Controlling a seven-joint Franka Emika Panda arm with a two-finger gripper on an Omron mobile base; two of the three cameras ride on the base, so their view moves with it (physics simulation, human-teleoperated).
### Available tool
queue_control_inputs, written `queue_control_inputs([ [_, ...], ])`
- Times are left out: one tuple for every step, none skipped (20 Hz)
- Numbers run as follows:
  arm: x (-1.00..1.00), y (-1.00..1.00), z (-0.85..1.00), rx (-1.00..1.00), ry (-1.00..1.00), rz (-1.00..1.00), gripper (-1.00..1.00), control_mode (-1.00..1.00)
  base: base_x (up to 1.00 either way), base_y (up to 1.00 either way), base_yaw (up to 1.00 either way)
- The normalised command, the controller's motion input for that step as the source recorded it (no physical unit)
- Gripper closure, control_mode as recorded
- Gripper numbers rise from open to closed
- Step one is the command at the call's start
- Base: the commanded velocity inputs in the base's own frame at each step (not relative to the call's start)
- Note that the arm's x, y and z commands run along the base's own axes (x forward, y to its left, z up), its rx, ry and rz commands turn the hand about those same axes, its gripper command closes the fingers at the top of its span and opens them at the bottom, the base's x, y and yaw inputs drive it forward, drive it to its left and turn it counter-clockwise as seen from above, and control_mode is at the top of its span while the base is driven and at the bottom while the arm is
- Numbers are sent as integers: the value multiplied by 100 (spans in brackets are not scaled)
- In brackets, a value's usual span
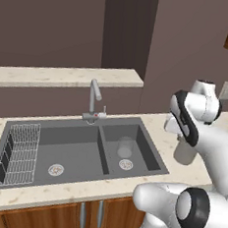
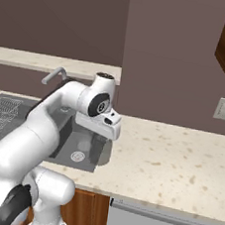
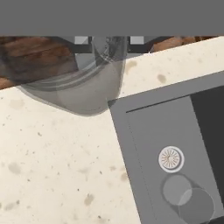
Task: Place the jar in the left basin and the glass cup in the right basin of the sink.
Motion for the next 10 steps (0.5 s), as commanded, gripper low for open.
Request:
queue_control_inputs([
  [6,49,3,0,-33,24,100,-100,0,0,0],
  [7,50,5,0,-28,25,100,-100,0,0,0],
  [8,49,3,0,-23,26,100,-100,0,0,0],
  [9,48,0,0,-20,27,100,-100,0,0,0],
  [10,47,0,0,-19,27,100,-100,0,0,0],
  [13,47,0,0,-19,29,100,-100,0,0,0],
  [15,48,0,0,-17,30,100,-100,0,0,0],
  [13,47,0,0,-20,30,100,-100,0,0,0],
  [11,48,0,0,-21,30,100,-100,0,0,0],
  [9,46,0,0,-21,30,100,-100,0,0,0],
])
